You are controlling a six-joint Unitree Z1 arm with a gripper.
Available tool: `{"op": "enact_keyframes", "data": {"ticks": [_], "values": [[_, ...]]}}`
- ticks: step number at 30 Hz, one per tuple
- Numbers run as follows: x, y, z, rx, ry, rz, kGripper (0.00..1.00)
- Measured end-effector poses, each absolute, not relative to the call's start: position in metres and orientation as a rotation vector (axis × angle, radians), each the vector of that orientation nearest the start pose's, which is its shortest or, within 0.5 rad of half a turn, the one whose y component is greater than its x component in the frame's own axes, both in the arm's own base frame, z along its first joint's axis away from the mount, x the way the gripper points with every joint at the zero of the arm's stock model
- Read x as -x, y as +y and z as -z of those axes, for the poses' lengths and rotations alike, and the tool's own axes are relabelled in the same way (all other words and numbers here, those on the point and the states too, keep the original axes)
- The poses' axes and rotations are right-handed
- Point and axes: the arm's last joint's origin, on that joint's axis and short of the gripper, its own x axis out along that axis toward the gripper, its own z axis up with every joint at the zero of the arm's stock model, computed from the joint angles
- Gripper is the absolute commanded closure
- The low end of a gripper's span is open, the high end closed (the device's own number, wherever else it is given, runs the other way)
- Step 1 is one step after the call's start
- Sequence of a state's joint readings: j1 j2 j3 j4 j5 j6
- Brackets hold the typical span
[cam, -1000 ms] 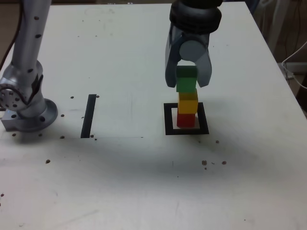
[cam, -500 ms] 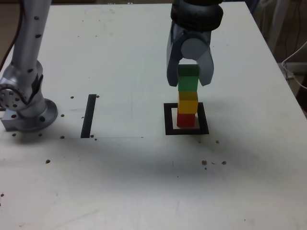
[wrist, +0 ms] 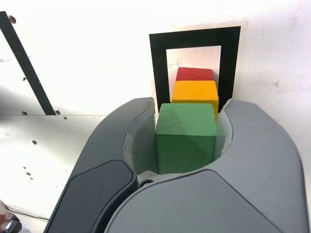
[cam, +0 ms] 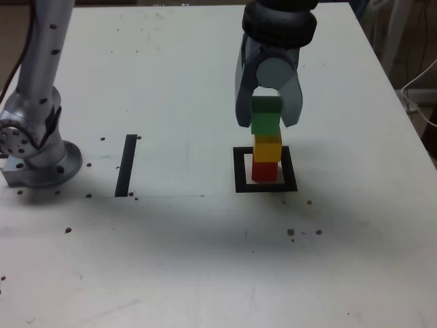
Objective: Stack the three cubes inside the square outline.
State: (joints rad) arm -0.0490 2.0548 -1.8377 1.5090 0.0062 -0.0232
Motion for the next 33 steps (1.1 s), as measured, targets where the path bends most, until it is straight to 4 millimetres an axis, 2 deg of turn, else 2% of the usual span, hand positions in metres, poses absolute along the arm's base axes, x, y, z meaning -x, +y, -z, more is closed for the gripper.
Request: {"op": "enact_keyframes", "data": {"ticks": [6,8,13,18,22,24,30,33], "values": [[-0.372,-0.018,-0.301,-0.024,1.726,0.023,0.74],[-0.372,-0.018,-0.301,-0.023,1.724,0.024,0.71],[-0.373,-0.019,-0.299,-0.024,1.728,0.025,0.51],[-0.374,-0.019,-0.297,-0.023,1.733,0.026,0.39],[-0.374,-0.019,-0.297,-0.023,1.733,0.026,0.11],[-0.374,-0.019,-0.297,-0.023,1.734,0.026,0.02],[-0.37,-0.018,-0.294,-0.027,1.761,0.023,0.0],[-0.361,-0.019,-0.301,-0.03,1.754,0.028,0.0]]}}
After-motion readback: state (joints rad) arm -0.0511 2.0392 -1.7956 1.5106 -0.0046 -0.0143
